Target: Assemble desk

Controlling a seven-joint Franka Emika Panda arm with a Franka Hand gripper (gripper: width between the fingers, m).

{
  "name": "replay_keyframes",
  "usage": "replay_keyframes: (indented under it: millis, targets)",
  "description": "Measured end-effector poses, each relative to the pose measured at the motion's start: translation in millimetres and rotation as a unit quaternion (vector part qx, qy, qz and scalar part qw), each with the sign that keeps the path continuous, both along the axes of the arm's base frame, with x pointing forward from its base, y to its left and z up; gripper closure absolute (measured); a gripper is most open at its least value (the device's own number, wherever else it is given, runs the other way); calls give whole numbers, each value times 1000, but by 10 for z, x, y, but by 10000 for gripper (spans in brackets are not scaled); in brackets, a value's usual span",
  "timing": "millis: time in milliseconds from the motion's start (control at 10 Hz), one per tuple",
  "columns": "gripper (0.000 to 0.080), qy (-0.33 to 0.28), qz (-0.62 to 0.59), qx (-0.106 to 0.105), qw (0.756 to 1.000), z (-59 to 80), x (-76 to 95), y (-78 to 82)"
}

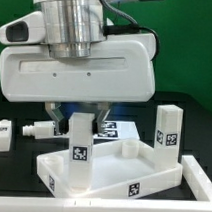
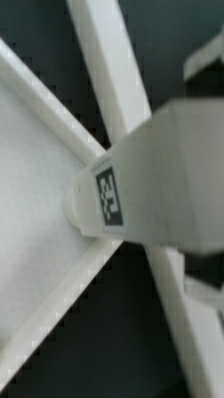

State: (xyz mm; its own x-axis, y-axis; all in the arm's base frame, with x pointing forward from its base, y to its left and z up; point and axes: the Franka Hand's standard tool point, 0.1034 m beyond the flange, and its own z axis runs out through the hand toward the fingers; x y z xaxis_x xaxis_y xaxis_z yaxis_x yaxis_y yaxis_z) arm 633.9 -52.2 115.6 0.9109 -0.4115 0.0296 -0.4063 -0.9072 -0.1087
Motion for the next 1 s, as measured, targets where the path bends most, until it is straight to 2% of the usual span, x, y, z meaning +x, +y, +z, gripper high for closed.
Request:
replay_keyframes:
  millis: [100,300,400,700,900,1000]
  targets:
    - [515,4,-87,6,996,19,14,-118]
    - [515,21,-280,22,960,-3,2,-174]
    - [515,29,-339,42,939,-17,-14,-208]
    - [515,40,-420,48,905,-33,-19,-170]
    - [515,59,-564,57,821,-43,-29,-90]
    - [515,64,-603,60,793,-44,-29,-69]
